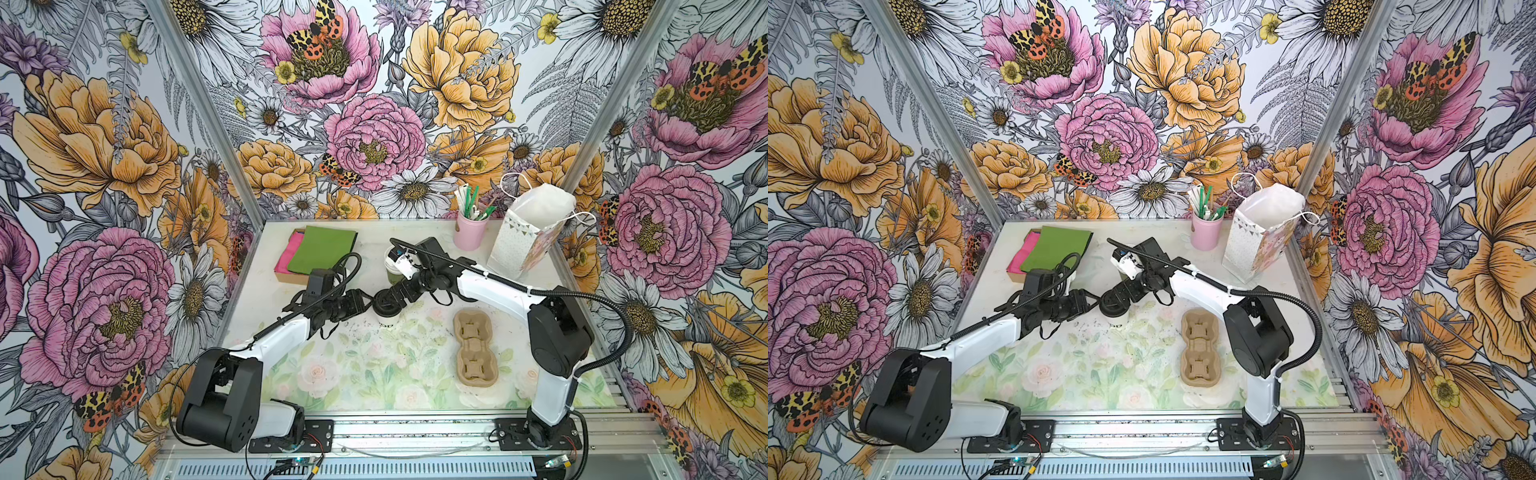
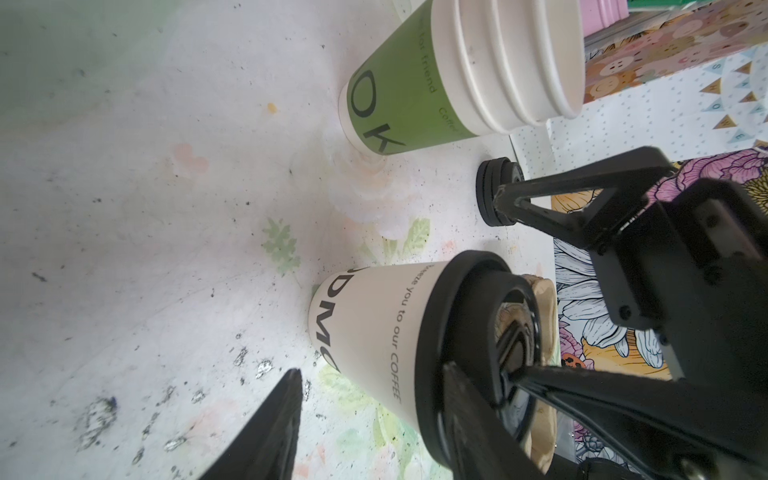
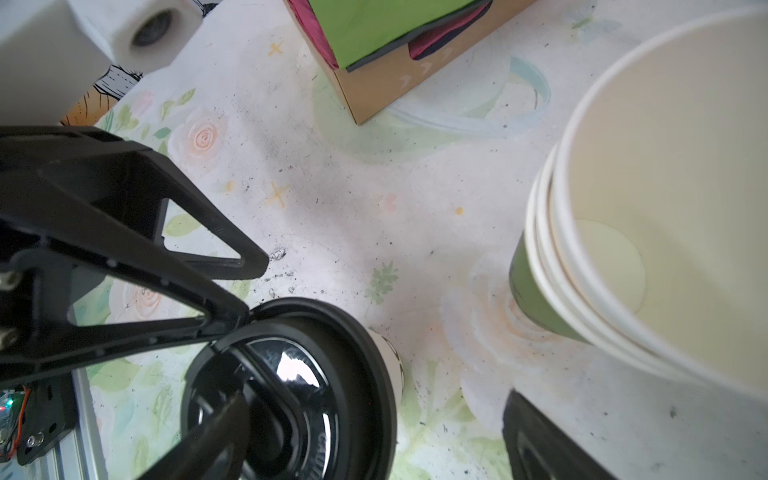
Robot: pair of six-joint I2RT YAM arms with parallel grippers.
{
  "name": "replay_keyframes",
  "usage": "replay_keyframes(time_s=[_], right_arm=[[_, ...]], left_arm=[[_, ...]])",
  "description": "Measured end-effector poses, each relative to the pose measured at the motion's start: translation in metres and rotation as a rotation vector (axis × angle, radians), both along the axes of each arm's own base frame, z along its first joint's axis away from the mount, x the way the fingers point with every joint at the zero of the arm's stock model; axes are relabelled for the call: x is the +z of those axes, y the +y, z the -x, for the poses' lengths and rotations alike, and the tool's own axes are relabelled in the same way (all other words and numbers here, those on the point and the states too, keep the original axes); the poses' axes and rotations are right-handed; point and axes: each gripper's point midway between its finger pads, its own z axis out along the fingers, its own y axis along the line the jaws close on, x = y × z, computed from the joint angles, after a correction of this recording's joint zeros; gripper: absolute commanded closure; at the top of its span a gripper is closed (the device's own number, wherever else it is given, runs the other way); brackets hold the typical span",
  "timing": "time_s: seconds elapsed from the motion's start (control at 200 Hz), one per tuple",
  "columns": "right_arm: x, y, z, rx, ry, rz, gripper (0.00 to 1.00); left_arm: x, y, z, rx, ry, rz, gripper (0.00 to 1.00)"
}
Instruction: Pack the takeout coffee
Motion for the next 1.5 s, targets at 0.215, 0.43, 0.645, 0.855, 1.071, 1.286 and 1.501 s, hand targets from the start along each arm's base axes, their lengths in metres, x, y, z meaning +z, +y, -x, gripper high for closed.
replay_keyframes(time_s=[0.215,0.43,0.645,0.855,1.071,1.286,1.501], right_arm=[[0.000,0.000,0.000,0.000,0.001,0.001,0.05],[-0.001,-0.001,0.000,-0.001,0.001,0.001,0.05],[-0.003,-0.001,0.000,-0.002,-0.002,-0.003,0.05],[-0.003,-0.001,0.001,-0.005,-0.010,-0.011,0.06],[-0.003,-0.001,0.001,-0.006,-0.013,-0.014,0.06],[-0.003,-0.001,0.001,-0.007,-0.011,-0.015,0.06],[-0.002,-0.001,0.001,-0.007,-0.012,-0.015,0.05]], left_arm=[[-0.001,0.000,-0.003,-0.012,-0.005,-0.068,0.44],[-0.001,0.000,-0.004,-0.013,-0.022,-0.106,0.44],[-0.002,0.000,-0.004,-0.008,-0.027,-0.120,0.44],[-0.003,0.000,-0.005,-0.009,-0.036,-0.117,0.44],[-0.002,-0.001,-0.005,-0.007,-0.045,-0.120,0.43],[0.004,0.004,-0.001,0.014,-0.054,-0.154,0.36],[0.048,0.003,-0.002,0.027,-0.161,-0.127,0.32]])
